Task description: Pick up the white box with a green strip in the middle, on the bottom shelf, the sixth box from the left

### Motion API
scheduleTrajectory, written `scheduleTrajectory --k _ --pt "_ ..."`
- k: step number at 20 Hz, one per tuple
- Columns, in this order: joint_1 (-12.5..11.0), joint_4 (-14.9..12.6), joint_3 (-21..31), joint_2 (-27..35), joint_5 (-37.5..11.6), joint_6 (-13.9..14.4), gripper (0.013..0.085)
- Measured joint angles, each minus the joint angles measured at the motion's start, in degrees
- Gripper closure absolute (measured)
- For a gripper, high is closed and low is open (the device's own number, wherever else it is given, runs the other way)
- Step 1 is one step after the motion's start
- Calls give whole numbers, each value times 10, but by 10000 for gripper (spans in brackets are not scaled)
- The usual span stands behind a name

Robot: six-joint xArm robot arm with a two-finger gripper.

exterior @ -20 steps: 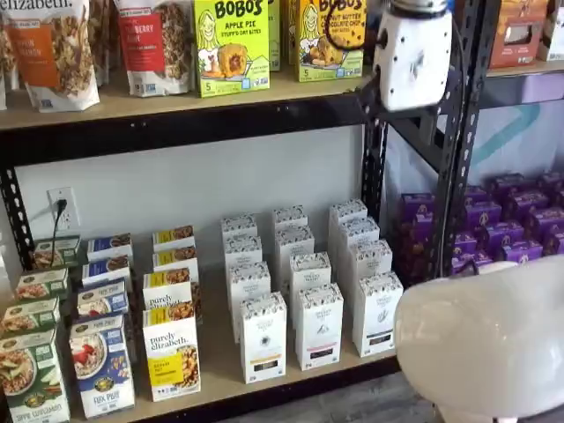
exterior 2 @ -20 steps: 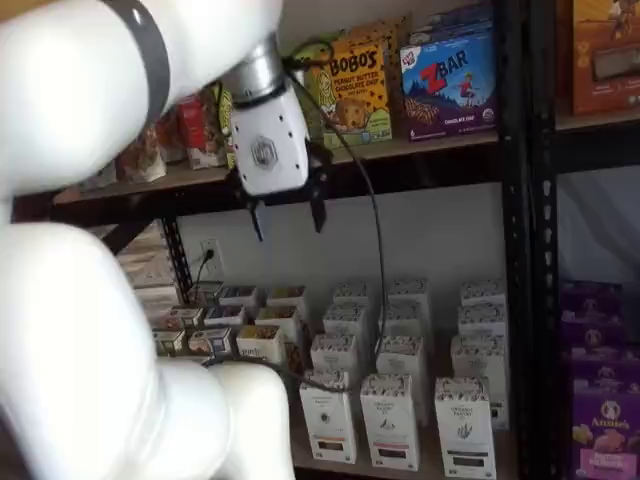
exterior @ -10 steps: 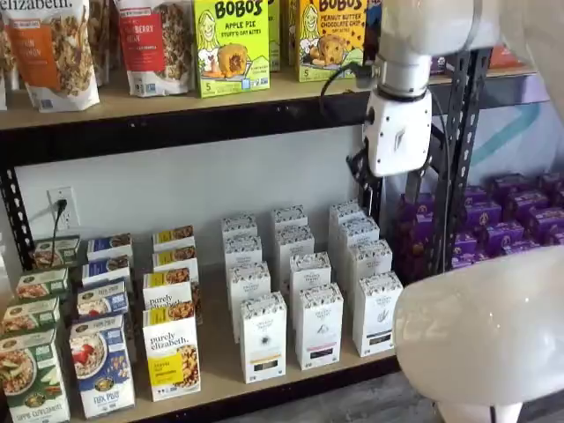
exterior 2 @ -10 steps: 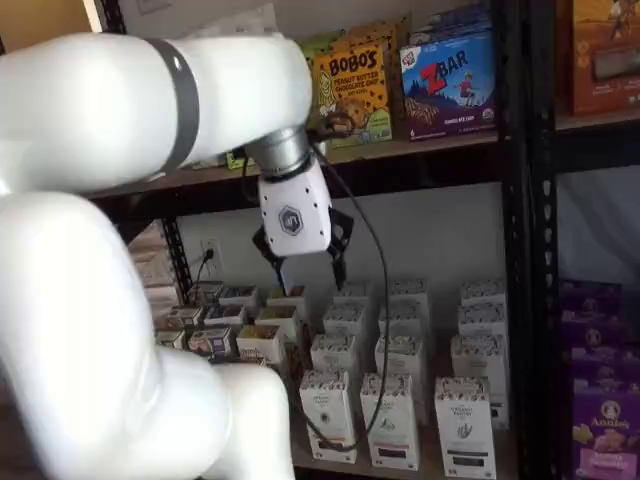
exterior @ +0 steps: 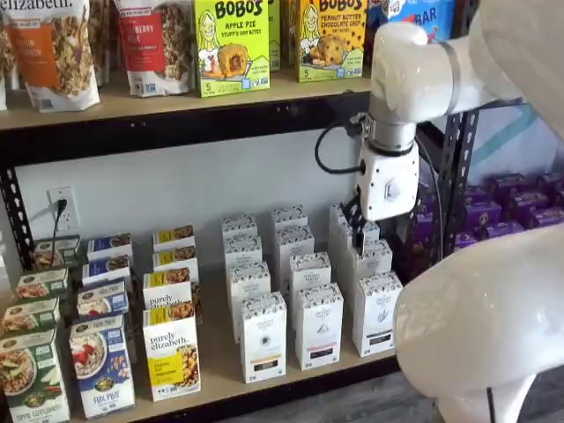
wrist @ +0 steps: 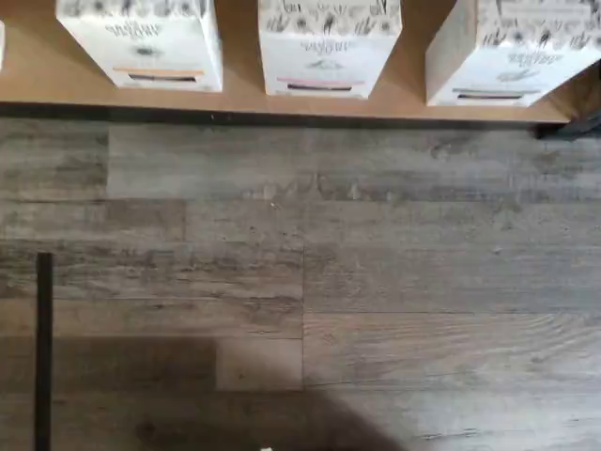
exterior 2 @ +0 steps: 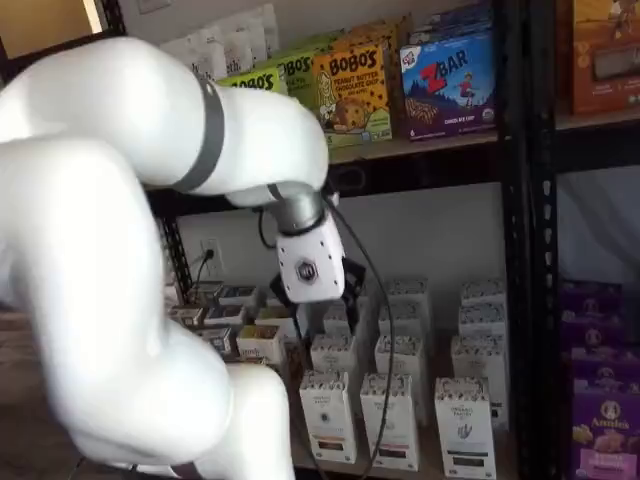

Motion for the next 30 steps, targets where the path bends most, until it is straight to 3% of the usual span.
scheduleTrajectory --k 8,14,19,23,25,30 --pt "-32 -35 54 84 -152 1 130" --pt "-59 -37 61 165 -230 -20 130" --pt "-88 -27 56 233 -301 -53 130" --pt "-106 -57 47 282 -349 -42 130" --pt "-111 -46 40 305 -369 -58 130" --pt "-109 30 19 346 -379 -127 130"
